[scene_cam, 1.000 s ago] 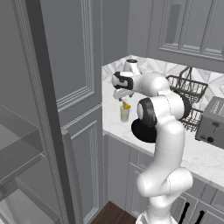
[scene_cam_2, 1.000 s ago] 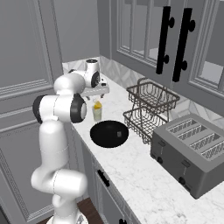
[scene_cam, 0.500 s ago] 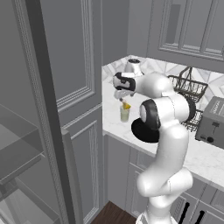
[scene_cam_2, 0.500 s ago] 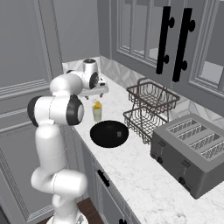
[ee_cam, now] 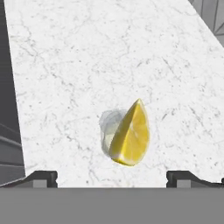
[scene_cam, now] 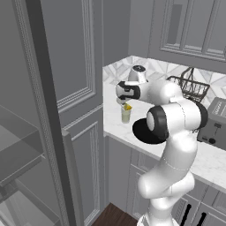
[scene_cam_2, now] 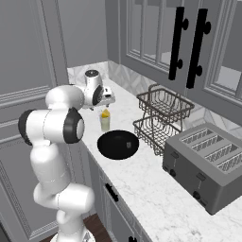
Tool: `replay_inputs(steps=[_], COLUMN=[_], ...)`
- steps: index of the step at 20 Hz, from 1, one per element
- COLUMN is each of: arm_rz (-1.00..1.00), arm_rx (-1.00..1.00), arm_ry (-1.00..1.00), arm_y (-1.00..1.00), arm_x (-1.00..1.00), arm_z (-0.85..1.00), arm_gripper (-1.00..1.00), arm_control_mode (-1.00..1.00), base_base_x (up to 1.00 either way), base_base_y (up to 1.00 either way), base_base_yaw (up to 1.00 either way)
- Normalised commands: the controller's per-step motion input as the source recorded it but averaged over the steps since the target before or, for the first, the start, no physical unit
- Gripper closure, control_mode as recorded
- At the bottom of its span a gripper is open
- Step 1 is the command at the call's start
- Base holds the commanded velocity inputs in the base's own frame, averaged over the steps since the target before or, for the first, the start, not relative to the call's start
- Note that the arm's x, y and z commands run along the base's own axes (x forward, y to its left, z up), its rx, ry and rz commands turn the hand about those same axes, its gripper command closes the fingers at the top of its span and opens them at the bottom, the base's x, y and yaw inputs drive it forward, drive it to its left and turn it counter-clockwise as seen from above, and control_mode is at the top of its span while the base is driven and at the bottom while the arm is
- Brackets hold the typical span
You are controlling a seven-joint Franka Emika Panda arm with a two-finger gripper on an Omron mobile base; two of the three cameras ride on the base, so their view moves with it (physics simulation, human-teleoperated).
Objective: Grab a lemon wedge from the fridge and one ice cube from the ice bowl, and put them in the glass of lemonade.
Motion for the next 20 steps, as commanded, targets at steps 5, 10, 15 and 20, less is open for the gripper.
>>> replay_inputs(steps=[5,10,15,20], arm_rz=[0.0,0.0,0.0,0.0], arm_rx=[0.02,0.02,0.04,0.1], arm_ry=[-0.06,-0.03,-0.08,-0.07], arm_y=[-0.09,-0.06,-0.01,-0.04], arm_x=[-0.13,-0.12,-0.2,-0.05], arm_z=[0.0,0.0,0.16,0.34], arm_gripper=[-1.0,-1.0,-1.0,-1.0], arm_control_mode=[-1.0,-1.0,-1.0,-1.0], base_base_x=[0.0,0.0,0.0,0.0], base_base_y=[0.0,0.0,0.0,0.0], base_base_yaw=[0.0,0.0,0.0,0.0])
